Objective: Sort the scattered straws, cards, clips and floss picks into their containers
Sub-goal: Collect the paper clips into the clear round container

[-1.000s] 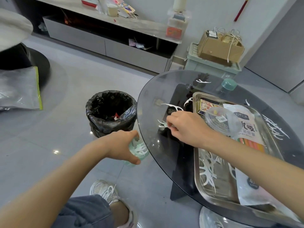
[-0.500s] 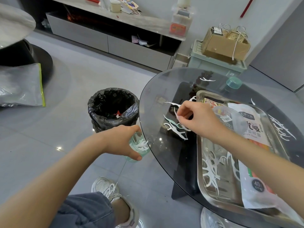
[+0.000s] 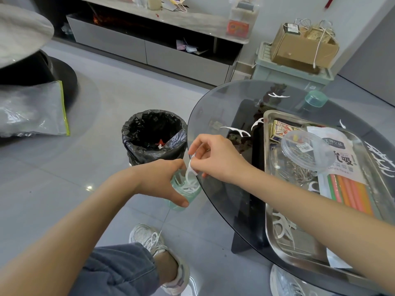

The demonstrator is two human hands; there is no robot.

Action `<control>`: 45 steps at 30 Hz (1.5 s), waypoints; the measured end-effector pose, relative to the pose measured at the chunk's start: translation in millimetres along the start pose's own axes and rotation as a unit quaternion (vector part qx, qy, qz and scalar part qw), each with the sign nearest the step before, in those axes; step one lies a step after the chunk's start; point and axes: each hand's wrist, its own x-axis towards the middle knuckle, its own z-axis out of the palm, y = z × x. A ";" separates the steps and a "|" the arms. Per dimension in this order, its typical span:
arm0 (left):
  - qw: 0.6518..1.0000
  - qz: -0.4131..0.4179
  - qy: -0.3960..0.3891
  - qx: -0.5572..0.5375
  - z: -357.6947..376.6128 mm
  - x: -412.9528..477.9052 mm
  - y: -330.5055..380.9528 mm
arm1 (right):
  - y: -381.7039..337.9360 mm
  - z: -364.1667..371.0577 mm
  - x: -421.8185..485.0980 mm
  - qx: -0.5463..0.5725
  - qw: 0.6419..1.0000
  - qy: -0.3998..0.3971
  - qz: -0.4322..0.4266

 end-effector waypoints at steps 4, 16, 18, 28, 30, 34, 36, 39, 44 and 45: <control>0.998 0.001 0.043 0.038 -2.0 -4.0 0.6 | 0.3 15.3 -2.2 -0.055 0.997 0.026 -0.039; 0.998 -0.021 0.059 0.029 -6.8 -5.1 -6.6 | -7.6 -3.9 -3.2 -0.043 0.994 -0.094 -0.036; 0.998 -0.010 0.051 0.032 -4.1 -3.5 -5.0 | -8.9 -1.7 -6.0 -0.065 0.991 -0.107 -0.049; 1.000 -0.009 0.011 0.003 -0.5 0.0 -2.1 | 3.5 -35.1 -13.5 -0.200 0.972 -0.001 -0.125; 1.000 -0.010 0.005 0.008 2.1 2.4 0.2 | 13.9 -52.5 -14.3 -0.325 0.943 -0.017 -0.074; 0.999 -0.011 -0.004 0.032 6.1 7.7 5.3 | 29.9 -57.9 -21.2 -0.409 0.909 -0.083 0.015; 0.999 -0.010 -0.014 0.035 8.8 9.2 7.5 | 31.9 -53.3 -21.5 -0.412 0.909 -0.057 -0.013; 0.999 -0.009 -0.019 0.028 13.2 9.0 10.3 | 27.9 -47.4 -18.4 -0.453 0.889 -0.035 -0.050; 0.999 -0.016 -0.025 0.045 15.9 7.8 9.3 | 24.4 -40.0 -19.5 -0.493 0.864 -0.043 -0.093; 0.998 -0.019 -0.028 0.048 15.3 7.5 8.2 | 24.7 -40.2 -20.0 -0.498 0.861 -0.040 -0.100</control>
